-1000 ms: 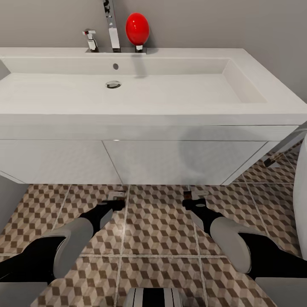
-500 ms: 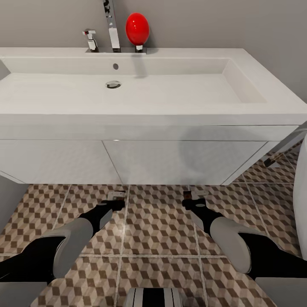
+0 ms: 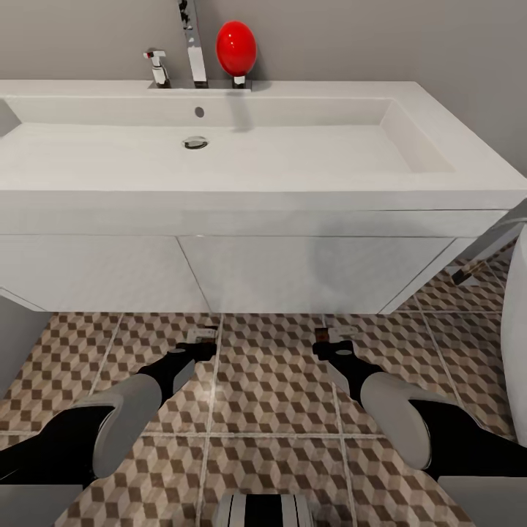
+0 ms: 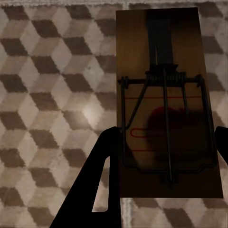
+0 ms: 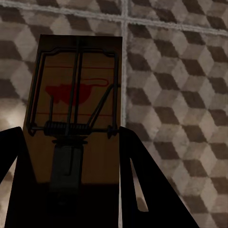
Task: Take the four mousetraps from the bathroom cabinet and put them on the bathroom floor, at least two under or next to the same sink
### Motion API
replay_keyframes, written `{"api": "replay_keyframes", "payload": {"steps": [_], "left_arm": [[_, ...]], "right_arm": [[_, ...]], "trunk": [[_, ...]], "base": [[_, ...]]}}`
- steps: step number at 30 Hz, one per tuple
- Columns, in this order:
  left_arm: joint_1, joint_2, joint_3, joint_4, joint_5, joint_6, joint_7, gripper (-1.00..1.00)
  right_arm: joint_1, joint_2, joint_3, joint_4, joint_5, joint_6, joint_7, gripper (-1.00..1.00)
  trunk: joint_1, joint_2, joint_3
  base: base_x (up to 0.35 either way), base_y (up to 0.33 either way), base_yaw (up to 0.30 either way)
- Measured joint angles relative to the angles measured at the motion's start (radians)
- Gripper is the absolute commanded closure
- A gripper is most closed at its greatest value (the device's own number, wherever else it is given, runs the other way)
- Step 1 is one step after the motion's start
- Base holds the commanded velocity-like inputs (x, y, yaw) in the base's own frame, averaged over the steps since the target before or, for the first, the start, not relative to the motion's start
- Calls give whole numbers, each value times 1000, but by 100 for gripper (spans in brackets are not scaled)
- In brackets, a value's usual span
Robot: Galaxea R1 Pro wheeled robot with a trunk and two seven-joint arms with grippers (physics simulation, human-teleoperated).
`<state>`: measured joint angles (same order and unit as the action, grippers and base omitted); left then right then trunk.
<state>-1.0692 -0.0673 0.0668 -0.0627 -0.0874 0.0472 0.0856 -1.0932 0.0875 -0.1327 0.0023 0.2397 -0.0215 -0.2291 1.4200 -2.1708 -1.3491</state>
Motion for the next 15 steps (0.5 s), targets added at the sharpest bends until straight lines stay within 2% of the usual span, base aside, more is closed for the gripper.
{"api": "replay_keyframes", "payload": {"steps": [15], "left_arm": [[0, -2, 0, 0, 4, -4, 1, 100]], "right_arm": [[0, 0, 0, 0, 3, 0, -1, 100]], "trunk": [[0, 0, 0]], "base": [[0, 0, 0]]}}
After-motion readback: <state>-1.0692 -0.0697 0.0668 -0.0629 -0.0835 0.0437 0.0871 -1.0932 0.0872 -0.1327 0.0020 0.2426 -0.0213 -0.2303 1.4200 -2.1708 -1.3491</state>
